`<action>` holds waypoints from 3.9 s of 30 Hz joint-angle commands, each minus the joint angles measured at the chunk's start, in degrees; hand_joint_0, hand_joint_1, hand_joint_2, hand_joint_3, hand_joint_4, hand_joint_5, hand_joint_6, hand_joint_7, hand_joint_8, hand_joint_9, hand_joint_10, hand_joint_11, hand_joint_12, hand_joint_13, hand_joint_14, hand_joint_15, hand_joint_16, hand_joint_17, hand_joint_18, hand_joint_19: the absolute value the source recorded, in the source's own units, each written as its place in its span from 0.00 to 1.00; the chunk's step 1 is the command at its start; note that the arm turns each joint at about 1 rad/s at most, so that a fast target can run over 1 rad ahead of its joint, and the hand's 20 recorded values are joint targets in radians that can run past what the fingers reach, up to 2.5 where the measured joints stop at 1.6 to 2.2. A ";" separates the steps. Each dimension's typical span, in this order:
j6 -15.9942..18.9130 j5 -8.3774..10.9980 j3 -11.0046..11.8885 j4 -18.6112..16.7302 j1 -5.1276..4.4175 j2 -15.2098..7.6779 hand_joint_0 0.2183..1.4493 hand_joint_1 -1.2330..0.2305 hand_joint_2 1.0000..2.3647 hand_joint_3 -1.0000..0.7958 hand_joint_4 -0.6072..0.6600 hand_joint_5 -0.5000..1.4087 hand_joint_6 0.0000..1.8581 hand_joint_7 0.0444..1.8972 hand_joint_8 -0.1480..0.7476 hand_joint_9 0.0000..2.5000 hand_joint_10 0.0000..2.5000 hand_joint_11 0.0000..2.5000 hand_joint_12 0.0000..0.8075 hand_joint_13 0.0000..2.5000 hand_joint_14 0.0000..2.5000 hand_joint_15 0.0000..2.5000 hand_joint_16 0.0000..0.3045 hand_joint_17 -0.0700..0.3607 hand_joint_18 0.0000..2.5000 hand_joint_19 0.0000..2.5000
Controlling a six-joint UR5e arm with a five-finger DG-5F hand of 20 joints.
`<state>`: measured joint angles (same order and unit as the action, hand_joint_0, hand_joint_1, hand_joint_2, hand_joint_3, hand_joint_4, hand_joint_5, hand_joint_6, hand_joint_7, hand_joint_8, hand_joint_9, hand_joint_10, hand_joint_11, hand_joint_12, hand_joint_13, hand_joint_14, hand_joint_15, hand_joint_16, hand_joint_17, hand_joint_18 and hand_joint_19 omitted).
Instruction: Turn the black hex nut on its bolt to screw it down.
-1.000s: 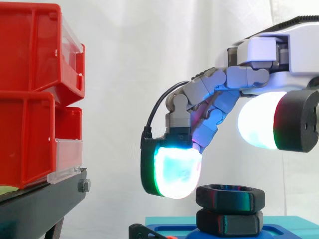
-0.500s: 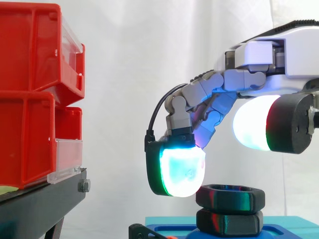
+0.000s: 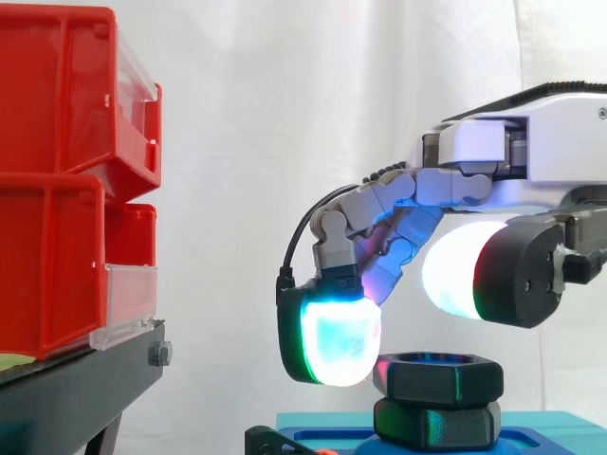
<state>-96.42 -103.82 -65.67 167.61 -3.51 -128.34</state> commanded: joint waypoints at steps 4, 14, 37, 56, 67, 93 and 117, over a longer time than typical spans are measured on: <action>0.00 -0.06 -0.08 -0.45 1.05 -0.07 0.26 0.71 0.00 0.28 0.57 0.26 0.27 0.68 0.45 0.38 0.00 0.03 0.38 0.27 0.00 0.02 0.13 0.37 0.23 0.15; -1.05 -0.24 0.19 -1.41 3.16 0.02 0.26 0.71 0.00 0.28 0.59 0.26 0.27 0.67 0.45 0.38 0.00 0.03 0.38 0.27 0.00 0.03 0.13 0.37 0.23 0.15; -0.79 -0.24 6.87 8.70 -1.41 0.02 0.26 0.71 0.00 0.28 0.61 0.23 0.27 0.49 0.45 0.36 0.00 0.03 0.38 0.26 0.00 0.03 0.13 0.38 0.23 0.15; -0.79 0.20 3.44 7.46 -4.13 0.02 0.26 0.71 0.00 0.28 0.58 0.24 0.27 0.51 0.45 0.37 0.00 0.02 0.40 0.26 0.00 0.02 0.14 0.38 0.22 0.14; -1.05 -0.24 3.35 8.08 -2.99 0.02 0.26 0.71 0.00 0.28 0.57 0.25 0.27 0.56 0.45 0.37 0.00 0.03 0.39 0.25 0.00 0.02 0.13 0.37 0.22 0.14; -4.04 -2.96 2.91 7.55 0.00 0.02 0.22 0.70 0.00 0.28 0.63 0.27 0.27 0.64 0.47 0.41 0.00 0.04 0.40 0.29 0.00 0.02 0.14 0.38 0.26 0.13; -5.10 -4.37 2.91 6.23 3.07 0.02 0.23 0.70 0.00 0.28 0.63 0.26 0.27 0.64 0.47 0.40 0.00 0.03 0.40 0.29 0.00 0.02 0.14 0.38 0.25 0.13</action>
<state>-101.44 -107.91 -62.72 173.91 -0.90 -128.32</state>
